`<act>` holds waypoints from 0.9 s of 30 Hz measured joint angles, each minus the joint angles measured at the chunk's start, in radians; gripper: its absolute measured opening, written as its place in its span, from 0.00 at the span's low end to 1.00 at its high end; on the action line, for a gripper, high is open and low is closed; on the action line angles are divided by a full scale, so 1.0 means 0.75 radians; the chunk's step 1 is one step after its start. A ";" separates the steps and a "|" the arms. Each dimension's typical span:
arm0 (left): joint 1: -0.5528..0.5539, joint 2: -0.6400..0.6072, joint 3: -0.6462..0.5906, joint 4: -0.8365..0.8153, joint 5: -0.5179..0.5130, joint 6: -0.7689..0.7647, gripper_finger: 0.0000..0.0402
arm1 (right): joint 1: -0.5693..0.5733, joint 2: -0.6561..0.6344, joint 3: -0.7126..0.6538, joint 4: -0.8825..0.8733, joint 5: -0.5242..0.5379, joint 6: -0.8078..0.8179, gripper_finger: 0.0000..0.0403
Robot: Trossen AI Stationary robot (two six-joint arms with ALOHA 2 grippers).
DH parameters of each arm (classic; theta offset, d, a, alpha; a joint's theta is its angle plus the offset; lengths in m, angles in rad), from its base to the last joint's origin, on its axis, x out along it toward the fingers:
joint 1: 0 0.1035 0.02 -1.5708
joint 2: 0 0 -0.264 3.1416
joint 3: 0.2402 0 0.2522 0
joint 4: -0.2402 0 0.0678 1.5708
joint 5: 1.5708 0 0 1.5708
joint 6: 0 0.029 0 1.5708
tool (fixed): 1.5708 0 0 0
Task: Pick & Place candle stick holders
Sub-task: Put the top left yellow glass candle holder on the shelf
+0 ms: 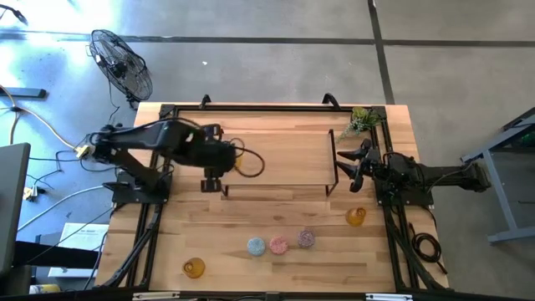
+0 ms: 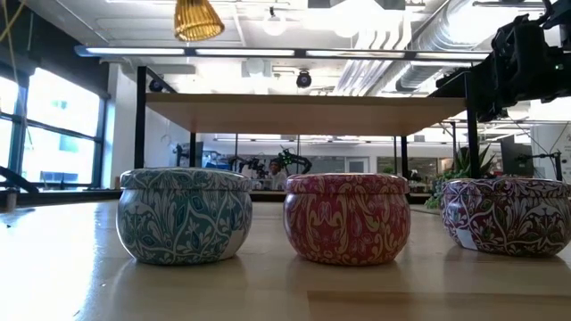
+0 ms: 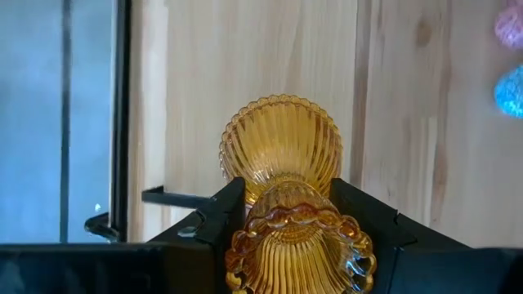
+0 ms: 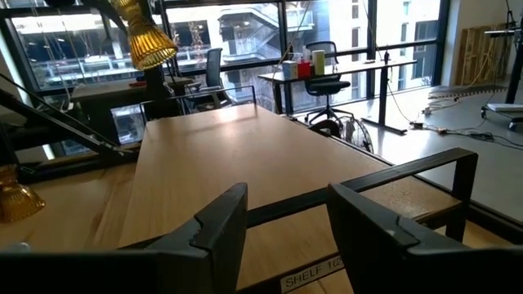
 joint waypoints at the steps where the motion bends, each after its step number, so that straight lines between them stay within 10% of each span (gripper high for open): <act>1: 0.026 0.012 0.009 0.000 0.012 0.031 0.38 | 0.000 0.000 0.000 -0.003 0.000 0.000 0.41; 27: 0.717 0.185 0.093 0.034 0.453 0.308 0.38 | 0.000 0.003 0.000 -0.009 0.001 -0.014 0.41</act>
